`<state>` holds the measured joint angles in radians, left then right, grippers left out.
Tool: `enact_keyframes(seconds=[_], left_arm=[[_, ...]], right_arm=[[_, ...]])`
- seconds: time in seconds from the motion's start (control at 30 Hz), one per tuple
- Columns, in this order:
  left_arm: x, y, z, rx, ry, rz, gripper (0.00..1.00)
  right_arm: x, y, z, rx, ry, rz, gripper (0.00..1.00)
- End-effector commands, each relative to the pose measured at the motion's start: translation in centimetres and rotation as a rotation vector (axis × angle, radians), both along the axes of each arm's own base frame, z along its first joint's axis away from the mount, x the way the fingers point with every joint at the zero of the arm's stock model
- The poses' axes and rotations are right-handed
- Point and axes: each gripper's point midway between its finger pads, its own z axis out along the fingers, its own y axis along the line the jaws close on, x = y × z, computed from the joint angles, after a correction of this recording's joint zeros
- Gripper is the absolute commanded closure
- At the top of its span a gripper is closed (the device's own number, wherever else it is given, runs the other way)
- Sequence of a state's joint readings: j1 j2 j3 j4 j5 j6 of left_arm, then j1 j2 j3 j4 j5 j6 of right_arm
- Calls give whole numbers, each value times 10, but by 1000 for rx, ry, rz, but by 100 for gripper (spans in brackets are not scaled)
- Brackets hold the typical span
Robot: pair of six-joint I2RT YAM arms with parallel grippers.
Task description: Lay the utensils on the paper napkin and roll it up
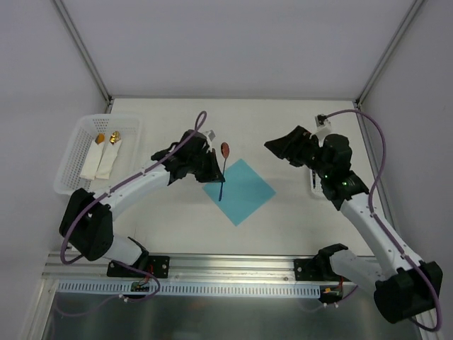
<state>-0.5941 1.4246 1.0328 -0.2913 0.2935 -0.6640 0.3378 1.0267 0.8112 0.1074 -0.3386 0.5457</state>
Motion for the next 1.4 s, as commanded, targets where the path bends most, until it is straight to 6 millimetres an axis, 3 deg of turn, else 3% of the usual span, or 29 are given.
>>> enact_keyframes(seconds=[0.0, 0.07, 0.13, 0.2, 0.47, 0.73, 1.37], left_arm=[[8, -3, -19, 146, 2, 48, 100], [8, -3, -42, 236, 59, 28, 100], [19, -3, -43, 319, 42, 41, 100], [22, -6, -58, 376, 63, 29, 100], [28, -24, -87, 497, 67, 44, 100], [31, -52, -94, 518, 65, 21, 100], [36, -56, -108, 553, 91, 45, 100]], right_arm=[[-23, -44, -33, -319, 48, -71, 23], [-33, -57, -36, -360, 65, -100, 18], [-38, -64, -42, -389, 77, -116, 11], [-44, -68, -44, -396, 79, -125, 2], [-51, -78, -67, -461, 133, -132, 1], [-54, -78, -73, -516, 122, -81, 1], [-55, -79, -85, -552, 135, -54, 1]])
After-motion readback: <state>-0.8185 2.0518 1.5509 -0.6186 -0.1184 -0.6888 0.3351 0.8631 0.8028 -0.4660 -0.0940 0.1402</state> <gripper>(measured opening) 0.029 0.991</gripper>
